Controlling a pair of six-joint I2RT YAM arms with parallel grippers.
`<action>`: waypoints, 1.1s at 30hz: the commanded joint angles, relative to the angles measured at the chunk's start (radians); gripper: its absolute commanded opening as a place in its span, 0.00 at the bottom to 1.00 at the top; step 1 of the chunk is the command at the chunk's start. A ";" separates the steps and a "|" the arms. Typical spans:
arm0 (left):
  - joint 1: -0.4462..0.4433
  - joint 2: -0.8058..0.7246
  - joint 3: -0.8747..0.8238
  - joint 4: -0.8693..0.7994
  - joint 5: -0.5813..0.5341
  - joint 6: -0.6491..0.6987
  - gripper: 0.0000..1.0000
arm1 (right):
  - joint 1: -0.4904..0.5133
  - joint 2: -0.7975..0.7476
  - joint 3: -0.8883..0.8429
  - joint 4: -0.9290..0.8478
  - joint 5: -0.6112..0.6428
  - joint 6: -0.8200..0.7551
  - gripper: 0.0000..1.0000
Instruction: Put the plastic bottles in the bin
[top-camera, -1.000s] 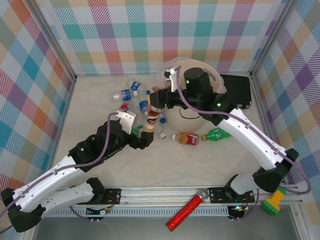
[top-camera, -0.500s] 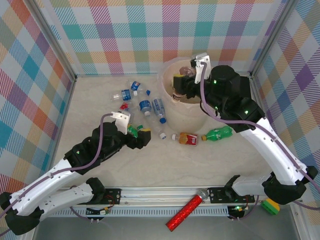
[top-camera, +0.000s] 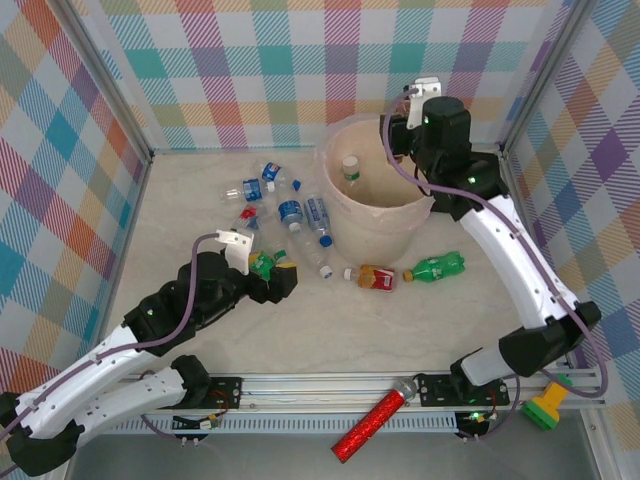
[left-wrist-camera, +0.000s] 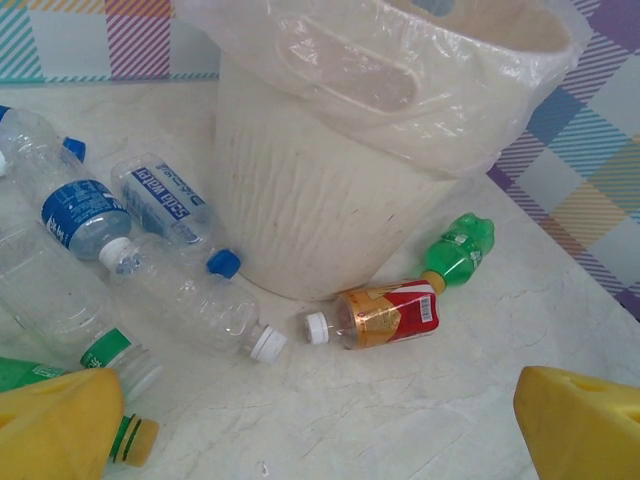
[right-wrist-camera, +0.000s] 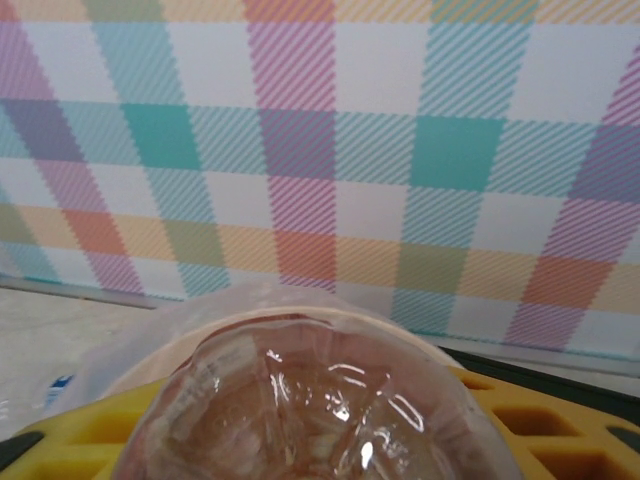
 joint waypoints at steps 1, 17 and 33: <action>-0.010 -0.008 -0.010 0.031 0.011 -0.010 1.00 | -0.021 0.047 0.036 0.008 0.020 -0.003 0.54; -0.010 -0.070 -0.017 -0.034 -0.041 -0.001 1.00 | -0.066 0.195 0.049 -0.081 -0.008 0.048 0.90; -0.010 -0.004 -0.034 -0.038 -0.100 -0.054 0.99 | -0.064 0.009 -0.025 -0.144 -0.152 0.135 0.99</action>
